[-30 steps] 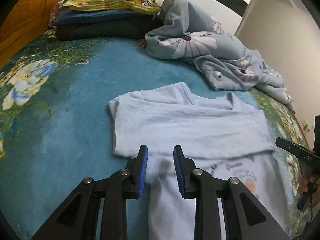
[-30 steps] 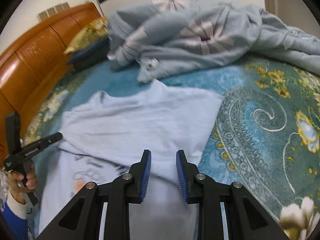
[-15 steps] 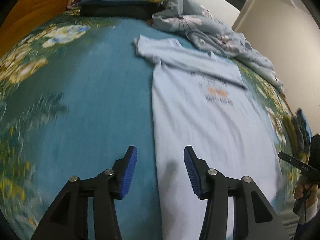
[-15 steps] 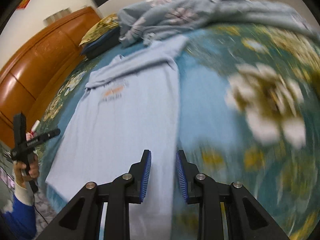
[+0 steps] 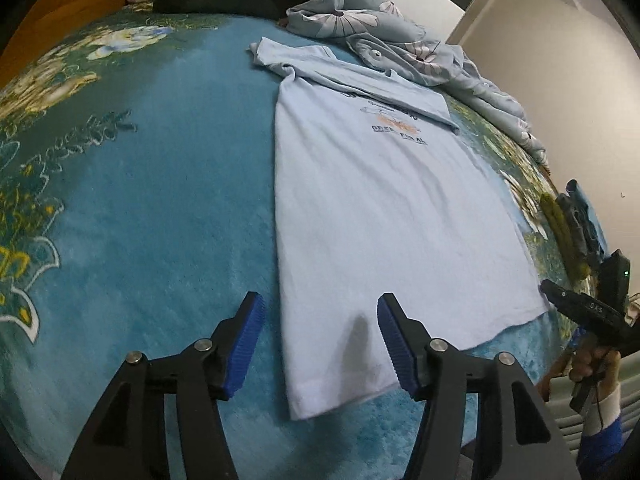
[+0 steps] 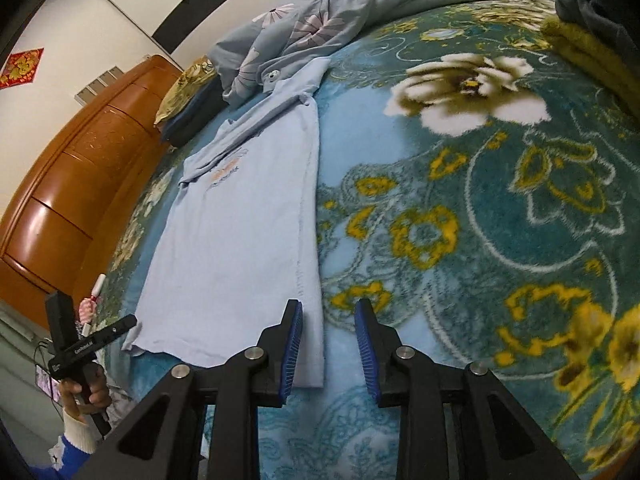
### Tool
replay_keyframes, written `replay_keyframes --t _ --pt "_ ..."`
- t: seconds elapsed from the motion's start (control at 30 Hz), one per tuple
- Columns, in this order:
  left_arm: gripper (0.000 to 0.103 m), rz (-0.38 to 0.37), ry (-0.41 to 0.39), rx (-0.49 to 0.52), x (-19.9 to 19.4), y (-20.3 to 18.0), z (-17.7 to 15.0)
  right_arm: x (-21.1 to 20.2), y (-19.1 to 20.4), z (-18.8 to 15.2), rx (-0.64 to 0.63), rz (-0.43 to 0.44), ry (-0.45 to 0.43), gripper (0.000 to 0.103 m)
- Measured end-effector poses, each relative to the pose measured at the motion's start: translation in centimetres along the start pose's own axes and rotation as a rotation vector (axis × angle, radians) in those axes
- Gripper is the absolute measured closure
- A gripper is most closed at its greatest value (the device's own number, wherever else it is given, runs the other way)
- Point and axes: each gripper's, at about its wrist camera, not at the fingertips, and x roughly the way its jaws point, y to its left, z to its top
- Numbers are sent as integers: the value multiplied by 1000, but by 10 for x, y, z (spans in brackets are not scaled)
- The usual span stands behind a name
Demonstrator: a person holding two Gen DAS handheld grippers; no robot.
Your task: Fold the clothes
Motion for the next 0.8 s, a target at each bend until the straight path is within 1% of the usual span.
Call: replay_keyframes --t 0.07,0.2,0.23,0.3,0.47,0.57,0.6,0.67,0.73,0.77,0.8 --pt "43 -34 14 -10 1 -2 -3 2 -1 -3 17 32 1 72" --pt "43 -50 24 -1 1 -6 -9 5 1 -9 20 79 8 72" --pt "43 -61 27 -12 0 -5 -10 5 1 -11 21 97 14 72" --pt "43 -91 31 -38 -2 -1 -13 5 0 -15 28 141 31 72" --pt "43 -198 25 -141 -4 14 -18 7 -3 -18 46 197 32 72" --pt "43 -239 23 -191 -4 20 -20 14 0 -13 43 222 44 72" --pt "45 -246 24 -201 -4 21 -20 15 0 -12 45 229 47 72" --pt "55 -244 25 -227 -5 25 -22 18 -1 -11 59 243 50 73" --pt "80 -234 27 -262 -5 31 -24 19 -2 -10 75 253 45 76" --pt "85 -239 30 -285 -4 35 -26 18 -3 -10 84 257 41 79" --pt "90 -244 33 -307 -3 39 -28 18 -5 -10 95 255 41 87"
